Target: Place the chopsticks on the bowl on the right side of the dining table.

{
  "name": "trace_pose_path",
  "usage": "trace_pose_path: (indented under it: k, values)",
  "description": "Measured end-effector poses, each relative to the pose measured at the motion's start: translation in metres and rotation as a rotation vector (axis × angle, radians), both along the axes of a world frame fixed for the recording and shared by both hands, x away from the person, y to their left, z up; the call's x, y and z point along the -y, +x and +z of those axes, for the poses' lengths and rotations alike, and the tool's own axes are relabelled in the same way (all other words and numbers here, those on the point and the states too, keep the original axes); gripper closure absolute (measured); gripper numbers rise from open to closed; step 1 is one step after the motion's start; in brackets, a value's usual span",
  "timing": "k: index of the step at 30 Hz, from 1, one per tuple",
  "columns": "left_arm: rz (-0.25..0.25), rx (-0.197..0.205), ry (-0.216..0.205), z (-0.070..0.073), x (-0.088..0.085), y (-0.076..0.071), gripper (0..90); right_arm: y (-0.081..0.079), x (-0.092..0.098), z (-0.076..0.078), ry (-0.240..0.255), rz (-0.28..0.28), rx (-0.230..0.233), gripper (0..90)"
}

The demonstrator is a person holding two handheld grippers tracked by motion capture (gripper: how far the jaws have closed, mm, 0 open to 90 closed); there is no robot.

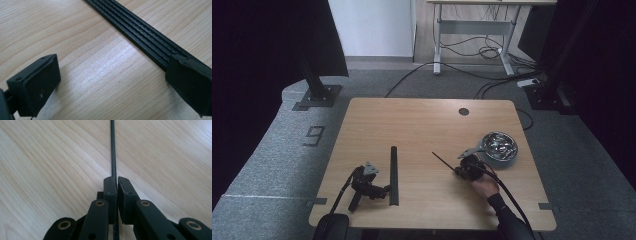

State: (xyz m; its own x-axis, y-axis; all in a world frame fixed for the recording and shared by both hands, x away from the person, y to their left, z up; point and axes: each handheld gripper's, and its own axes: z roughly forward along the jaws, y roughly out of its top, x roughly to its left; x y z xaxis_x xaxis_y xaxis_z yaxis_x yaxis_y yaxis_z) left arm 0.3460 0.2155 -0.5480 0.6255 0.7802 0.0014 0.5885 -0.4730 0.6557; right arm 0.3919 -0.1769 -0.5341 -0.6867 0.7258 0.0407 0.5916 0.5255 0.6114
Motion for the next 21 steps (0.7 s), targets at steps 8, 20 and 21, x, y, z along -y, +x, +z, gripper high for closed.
trace_pose_path:
  k: [8, 20, 21]
  values:
    - [0.0, 0.0, 0.0, 0.0, 0.0, 0.0, 0.0, -0.013, 0.025, 0.0, -0.002, -0.03, -0.001, 85.2]
    - [0.0, 0.0, 0.0, 0.0, 0.0, 0.0, 0.0, -0.032, 0.062, 0.001, -0.021, -0.077, -0.009, 85.2]
    - [0.0, 0.0, 0.0, 0.0, 0.0, 0.0, 0.0, -0.032, 0.063, 0.001, -0.02, -0.084, -0.011, 85.2]
